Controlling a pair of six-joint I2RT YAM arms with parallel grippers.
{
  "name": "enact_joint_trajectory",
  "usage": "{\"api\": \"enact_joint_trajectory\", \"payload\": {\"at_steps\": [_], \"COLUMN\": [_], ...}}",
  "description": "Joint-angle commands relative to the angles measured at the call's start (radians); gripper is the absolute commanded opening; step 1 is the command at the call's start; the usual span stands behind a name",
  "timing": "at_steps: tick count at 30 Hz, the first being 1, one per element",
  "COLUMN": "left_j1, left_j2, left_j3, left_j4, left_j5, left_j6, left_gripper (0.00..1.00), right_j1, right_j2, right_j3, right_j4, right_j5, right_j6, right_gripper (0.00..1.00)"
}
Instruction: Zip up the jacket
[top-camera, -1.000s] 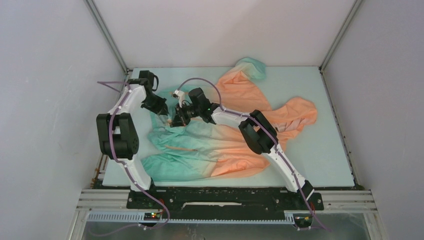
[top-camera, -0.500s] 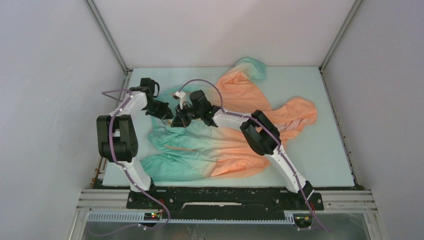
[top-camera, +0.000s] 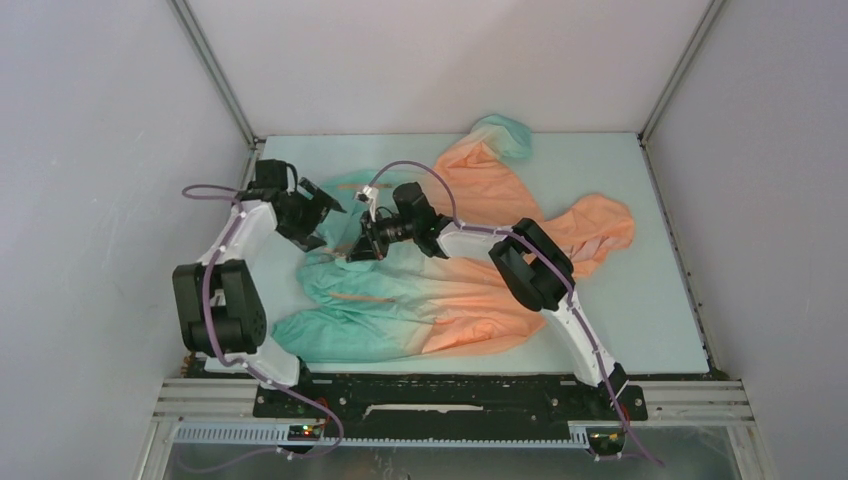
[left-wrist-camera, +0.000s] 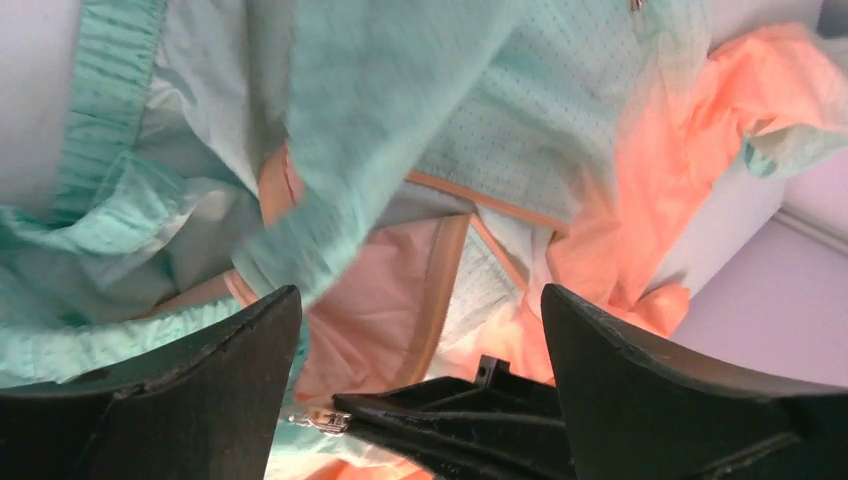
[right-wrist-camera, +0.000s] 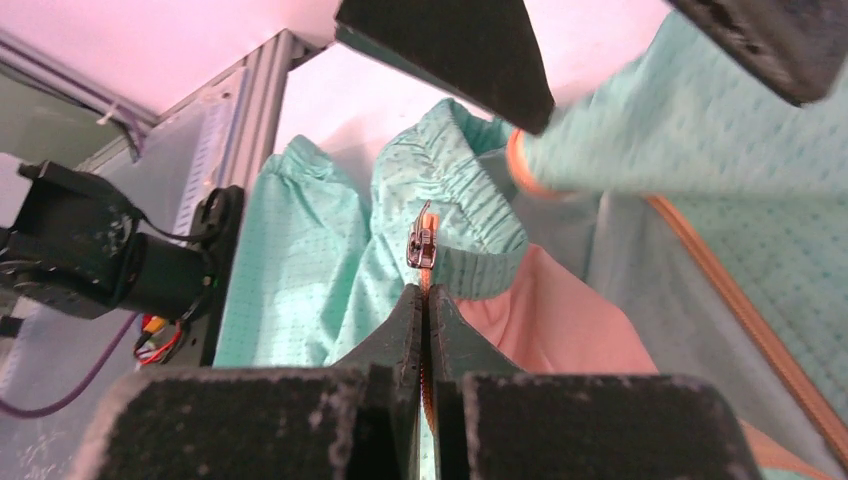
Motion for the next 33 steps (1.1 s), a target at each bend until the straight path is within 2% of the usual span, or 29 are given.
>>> {"api": "enact_joint_trajectory", "payload": {"at_steps": [1,6,10,15,20,27,29,33], "left_j1": [0.002,0.000,-0.001,0.004,0.004,0.005,0.004,0.005], "left_j2": [-0.166,-0.342,-0.455,-0.654,-0.716,-0.772,-0.793,-0.888], "left_j3": [-0.048,-0.186,-0.335,-0.503,-0.568,-0.630,-0.642,-0.685], "left_j4": [-0.006,0.081,0.162,0.303,0.354,0.454,0.463,0.468], "left_j5": [-0.062,-0.007,0.018,0.032,0.094,0.212,0.221,0.185], "left_j6": [0.249,0.372,0.350,0.273,0.242,0.228,0.237,0.259], "left_gripper": [0.95,0.96,0.94,0.86,0.77,0.67,0.62,0.60], "right_j1": [-0.007,-0.009,-0.016,-0.028,-0.035,-0.025,-0.025,-0.029], "right_j2": [-0.062,-0.073,-0.071,-0.096,-0.135,-0.155,-0.159,-0.153], "right_j3": [-0.021,-0.023,-0.022,-0.038,-0.104,-0.108,-0.103,-0.089], "right_j4": [0.172,0.174,0.268,0.313,0.342,0.248,0.239,0.268], "right_j5": [-0.121,-0.126,-0.145,-0.133,-0.139,-0.155,-0.162,-0.177], "right_j6": [0.080,0.140,0.271,0.359,0.408,0.371,0.386,0.453], "right_gripper": [0.00,0.00,0.00,0.00,0.00,0.00,0.00,0.00]}}
